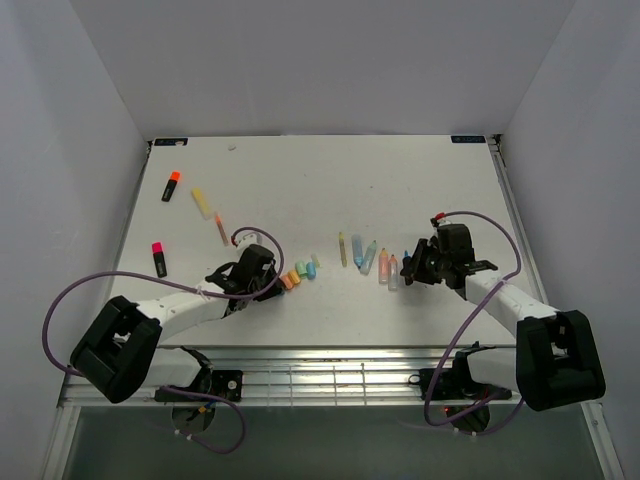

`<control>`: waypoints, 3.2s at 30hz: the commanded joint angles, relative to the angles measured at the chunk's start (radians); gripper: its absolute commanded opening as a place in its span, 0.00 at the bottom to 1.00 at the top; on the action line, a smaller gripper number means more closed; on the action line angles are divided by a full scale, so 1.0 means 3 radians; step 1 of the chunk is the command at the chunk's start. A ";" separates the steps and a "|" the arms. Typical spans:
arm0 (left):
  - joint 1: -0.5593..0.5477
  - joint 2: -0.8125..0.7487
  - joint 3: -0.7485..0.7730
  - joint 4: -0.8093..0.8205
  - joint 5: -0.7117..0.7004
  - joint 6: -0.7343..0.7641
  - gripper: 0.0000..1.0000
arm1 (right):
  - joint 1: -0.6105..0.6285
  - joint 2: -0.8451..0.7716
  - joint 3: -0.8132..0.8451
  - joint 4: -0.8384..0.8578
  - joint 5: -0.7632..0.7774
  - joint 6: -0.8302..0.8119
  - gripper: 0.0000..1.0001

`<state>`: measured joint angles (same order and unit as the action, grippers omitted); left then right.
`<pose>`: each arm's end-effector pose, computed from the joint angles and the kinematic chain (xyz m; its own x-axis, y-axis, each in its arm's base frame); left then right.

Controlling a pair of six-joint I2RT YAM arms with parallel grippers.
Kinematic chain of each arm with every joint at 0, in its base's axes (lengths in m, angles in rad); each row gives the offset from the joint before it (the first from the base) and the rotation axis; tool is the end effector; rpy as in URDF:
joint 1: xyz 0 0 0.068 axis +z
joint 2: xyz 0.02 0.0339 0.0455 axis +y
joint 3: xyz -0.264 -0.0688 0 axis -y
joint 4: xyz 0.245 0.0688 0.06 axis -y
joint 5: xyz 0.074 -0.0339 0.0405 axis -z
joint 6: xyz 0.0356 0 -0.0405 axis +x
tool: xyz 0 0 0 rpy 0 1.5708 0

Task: Open the pen caps

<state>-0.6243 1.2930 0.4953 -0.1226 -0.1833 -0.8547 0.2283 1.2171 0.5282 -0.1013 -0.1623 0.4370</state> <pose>0.1885 -0.1278 0.1472 -0.7899 -0.3451 -0.5070 -0.1686 0.9170 -0.3616 0.2253 0.0583 0.1742 -0.7684 0.2502 -0.5890 -0.0098 0.9157 0.4018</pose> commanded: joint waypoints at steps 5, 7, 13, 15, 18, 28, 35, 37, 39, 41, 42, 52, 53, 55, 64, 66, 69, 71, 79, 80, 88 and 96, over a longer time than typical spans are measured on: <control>0.0005 0.0062 0.0098 -0.0102 -0.0079 -0.0009 0.37 | -0.0050 0.0100 -0.0088 0.0205 -0.0103 -0.0050 0.24; 0.0005 0.0036 0.0103 -0.0138 -0.0100 -0.0020 0.40 | -0.0055 0.0120 -0.0099 0.0235 -0.0124 -0.0050 0.25; 0.0005 -0.0081 0.0144 -0.0261 -0.0176 -0.0020 0.57 | -0.0076 0.0141 -0.0150 0.0297 -0.0175 -0.0056 0.36; 0.0005 -0.0143 0.0164 -0.0286 -0.0197 -0.0004 0.60 | -0.0081 0.0146 -0.0155 0.0297 -0.0190 -0.0061 0.36; 0.0005 -0.0209 0.0220 -0.0373 -0.0217 0.0001 0.62 | -0.0086 0.0146 -0.0155 0.0297 -0.0200 -0.0066 0.36; 0.0311 -0.0133 0.0981 -0.0705 -0.0448 0.0379 0.67 | -0.0091 -0.0298 0.0121 -0.0178 -0.0067 -0.0219 0.61; 0.1134 0.0393 0.1763 -0.0885 -0.0503 0.0655 0.68 | -0.0086 -0.0467 0.0361 -0.0598 -0.0067 -0.0403 0.59; 0.1222 0.0684 0.1922 -0.0926 -0.0626 0.0747 0.68 | -0.0086 -0.0503 0.0372 -0.0639 -0.0103 -0.0469 0.59; 0.1319 0.0879 0.2121 -0.0941 -0.0703 0.0834 0.68 | -0.0081 -0.0478 0.0407 -0.0664 -0.0164 -0.0516 0.59; 0.1390 0.1185 0.2250 -0.0977 -0.0698 0.0885 0.68 | -0.0081 -0.0447 0.0438 -0.0721 -0.0180 -0.0577 0.59; 0.1406 0.1278 0.2306 -0.1002 -0.0713 0.0906 0.68 | -0.0081 -0.0427 0.0448 -0.0726 -0.0185 -0.0592 0.59; 0.1437 0.1938 0.2547 -0.1003 -0.1122 0.0921 0.65 | -0.0076 -0.0432 0.0387 -0.0547 -0.0390 -0.0639 0.55; 0.1442 0.1943 0.2506 -0.0987 -0.1148 0.0921 0.65 | -0.0076 -0.0447 0.0362 -0.0532 -0.0395 -0.0633 0.55; 0.1442 0.1928 0.2460 -0.0936 -0.1189 0.0926 0.65 | -0.0076 -0.0483 0.0356 -0.0516 -0.0390 -0.0633 0.55; 0.1478 0.1994 0.2281 -0.0808 -0.1143 0.0942 0.64 | -0.0076 -0.0570 0.0351 -0.0511 -0.0436 -0.0603 0.54; 0.1483 0.2035 0.2266 -0.0798 -0.1128 0.0926 0.64 | -0.0076 -0.0590 0.0356 -0.0516 -0.0425 -0.0603 0.54; 0.1483 0.2056 0.2235 -0.0742 -0.1066 0.0926 0.60 | -0.0076 -0.0611 0.0372 -0.0547 -0.0410 -0.0603 0.54; 0.1488 0.2056 0.2209 -0.0716 -0.1015 0.0926 0.56 | -0.0076 -0.0621 0.0387 -0.0557 -0.0410 -0.0603 0.54; 0.1488 0.1959 0.2010 -0.0405 -0.0571 0.0983 0.24 | -0.0071 -0.0718 0.0443 -0.0669 -0.0364 -0.0526 0.53; 0.1488 0.1964 0.1985 -0.0384 -0.0530 0.0988 0.19 | -0.0076 -0.0733 0.0464 -0.0690 -0.0364 -0.0521 0.53; 0.1417 0.1893 0.2051 -0.0282 0.0042 0.0967 0.00 | 0.0026 -0.0841 0.0576 -0.0803 -0.0415 -0.0363 0.53; 0.0778 0.1172 0.2000 -0.0307 0.0345 0.0722 0.00 | 0.0578 -0.0708 0.0719 -0.0390 -0.0680 0.0061 0.56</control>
<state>-0.3092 1.7798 1.1061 -0.2173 -0.1726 -0.5911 0.3542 0.9863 0.7029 -0.3195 -0.2943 0.3901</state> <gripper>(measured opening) 0.039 0.560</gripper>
